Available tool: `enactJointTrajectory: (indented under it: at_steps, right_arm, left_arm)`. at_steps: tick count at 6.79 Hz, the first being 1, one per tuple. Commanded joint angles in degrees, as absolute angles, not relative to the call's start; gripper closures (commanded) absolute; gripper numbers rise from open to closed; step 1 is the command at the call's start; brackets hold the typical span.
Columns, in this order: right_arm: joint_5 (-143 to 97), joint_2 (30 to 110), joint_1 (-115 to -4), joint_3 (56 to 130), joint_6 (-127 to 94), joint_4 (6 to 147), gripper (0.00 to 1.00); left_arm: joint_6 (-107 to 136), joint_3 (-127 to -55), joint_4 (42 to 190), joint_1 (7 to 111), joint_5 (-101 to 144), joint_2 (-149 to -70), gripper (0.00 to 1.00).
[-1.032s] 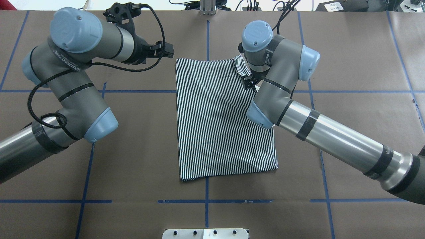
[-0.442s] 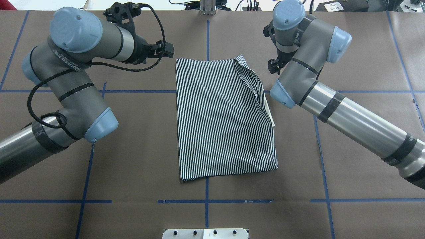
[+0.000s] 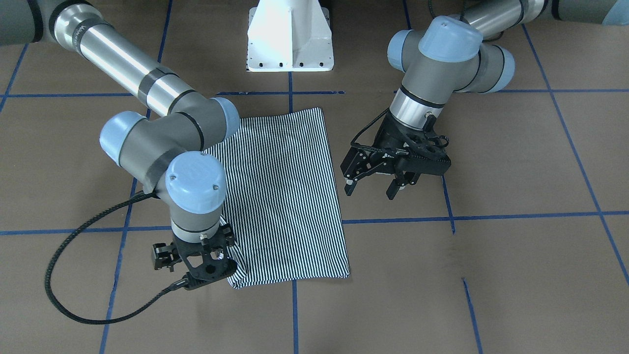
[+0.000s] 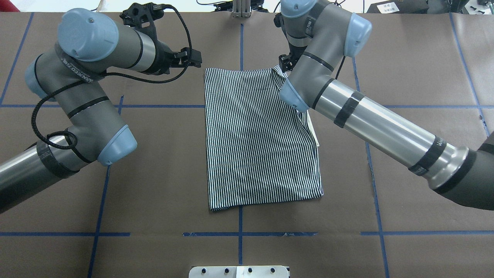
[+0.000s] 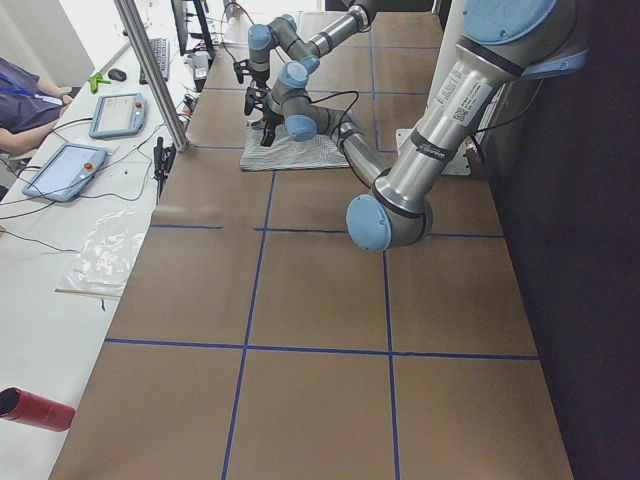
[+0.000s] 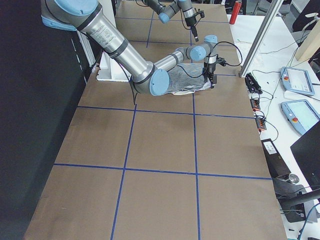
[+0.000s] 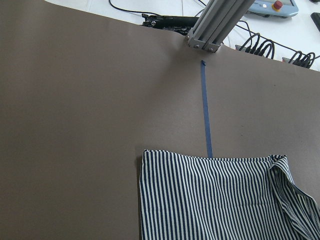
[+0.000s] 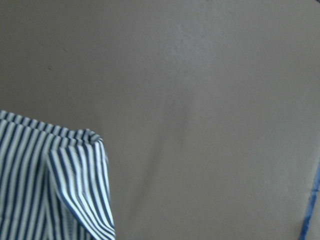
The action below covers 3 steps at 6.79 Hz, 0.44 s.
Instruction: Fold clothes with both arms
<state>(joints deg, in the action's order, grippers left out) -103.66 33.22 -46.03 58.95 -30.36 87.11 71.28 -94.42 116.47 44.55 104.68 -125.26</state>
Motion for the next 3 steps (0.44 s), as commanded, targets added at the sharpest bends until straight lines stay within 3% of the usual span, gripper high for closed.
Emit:
enactJointTrajectory:
  at_steps: [1, 3]
  right_arm:
    - [-100.49, 30.42, -43.43, 51.78, -34.09, 77.02, 0.00]
    - [-99.32, 30.15, -42.19, 51.42, -34.71, 76.73, 0.00]
  left_arm:
    - [71.28, -94.48, 116.54, 44.56, 104.68, -125.16, 0.00]
    - [71.28, -94.48, 116.54, 44.56, 104.68, -124.98, 0.00]
